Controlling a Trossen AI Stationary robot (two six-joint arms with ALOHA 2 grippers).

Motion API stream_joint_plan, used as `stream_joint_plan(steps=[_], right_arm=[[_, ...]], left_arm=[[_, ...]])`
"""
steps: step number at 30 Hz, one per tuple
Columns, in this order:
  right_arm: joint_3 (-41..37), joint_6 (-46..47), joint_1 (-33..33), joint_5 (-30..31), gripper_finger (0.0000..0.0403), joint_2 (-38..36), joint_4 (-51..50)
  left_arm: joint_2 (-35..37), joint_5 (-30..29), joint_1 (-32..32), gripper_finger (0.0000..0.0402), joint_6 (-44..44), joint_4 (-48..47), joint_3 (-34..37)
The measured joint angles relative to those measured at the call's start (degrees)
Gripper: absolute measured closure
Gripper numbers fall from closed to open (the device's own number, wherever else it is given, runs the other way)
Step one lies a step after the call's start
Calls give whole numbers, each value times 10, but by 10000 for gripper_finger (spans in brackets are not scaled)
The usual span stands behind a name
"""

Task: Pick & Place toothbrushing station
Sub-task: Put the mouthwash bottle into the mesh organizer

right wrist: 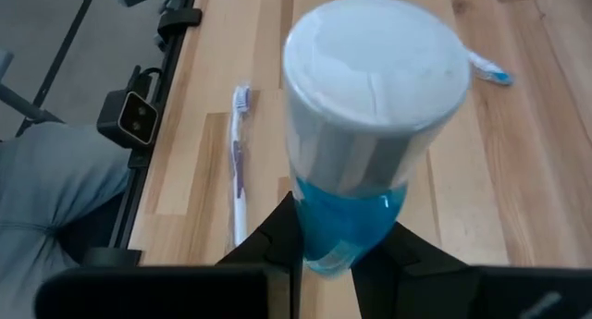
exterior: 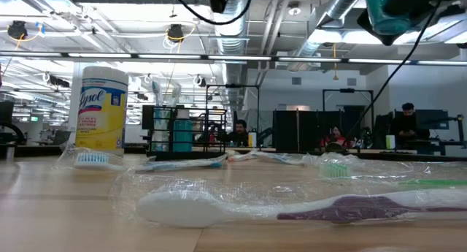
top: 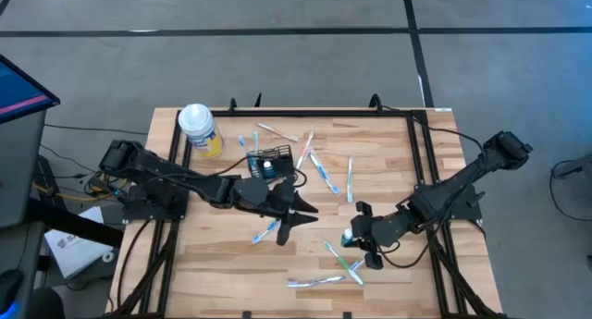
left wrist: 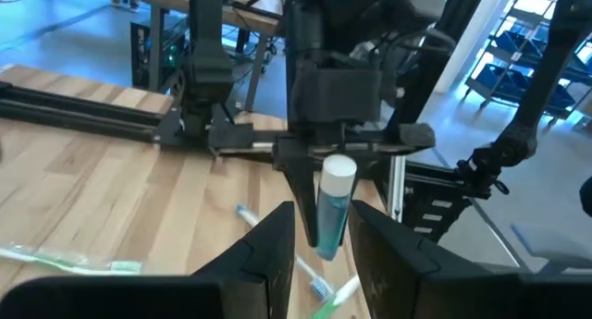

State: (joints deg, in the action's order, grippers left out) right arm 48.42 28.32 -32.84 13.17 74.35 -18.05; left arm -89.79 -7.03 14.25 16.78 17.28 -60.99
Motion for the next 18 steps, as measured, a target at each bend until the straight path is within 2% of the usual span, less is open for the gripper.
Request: stream_joint_plan(steps=[18], right_arm=[[0,-3,0,1,346,0,1]], left_arm=[[-101,0,-5,300,0,160,0]])
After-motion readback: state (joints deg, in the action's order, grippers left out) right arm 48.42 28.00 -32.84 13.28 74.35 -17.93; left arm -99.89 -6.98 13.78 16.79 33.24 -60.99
